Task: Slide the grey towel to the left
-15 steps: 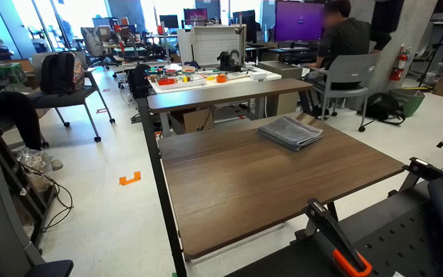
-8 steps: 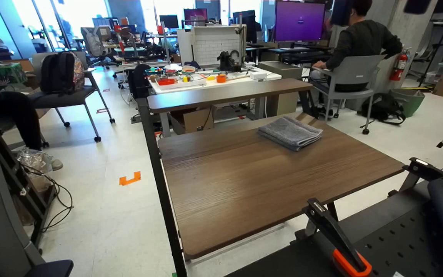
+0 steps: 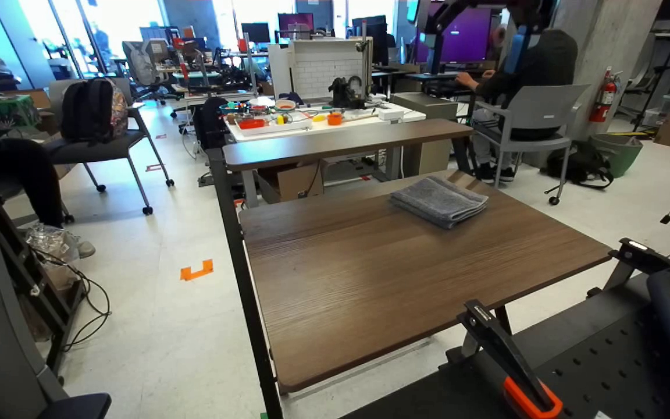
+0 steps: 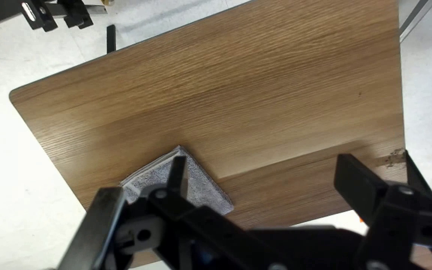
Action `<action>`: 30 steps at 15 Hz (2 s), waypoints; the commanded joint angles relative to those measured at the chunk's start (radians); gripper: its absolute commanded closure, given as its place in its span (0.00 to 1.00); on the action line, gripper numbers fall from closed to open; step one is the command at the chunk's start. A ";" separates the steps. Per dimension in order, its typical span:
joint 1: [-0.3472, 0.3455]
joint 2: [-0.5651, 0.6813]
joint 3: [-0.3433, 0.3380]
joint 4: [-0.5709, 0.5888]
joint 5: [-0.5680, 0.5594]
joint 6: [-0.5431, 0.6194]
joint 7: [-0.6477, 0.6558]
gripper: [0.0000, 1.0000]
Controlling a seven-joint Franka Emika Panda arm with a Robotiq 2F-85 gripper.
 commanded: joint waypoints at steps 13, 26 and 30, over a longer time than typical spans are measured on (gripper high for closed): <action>0.004 0.704 -0.202 0.614 0.132 -0.019 -0.192 0.00; -0.054 1.026 -0.252 0.997 0.189 -0.077 -0.192 0.00; -0.059 1.112 -0.270 1.080 0.179 -0.100 -0.179 0.00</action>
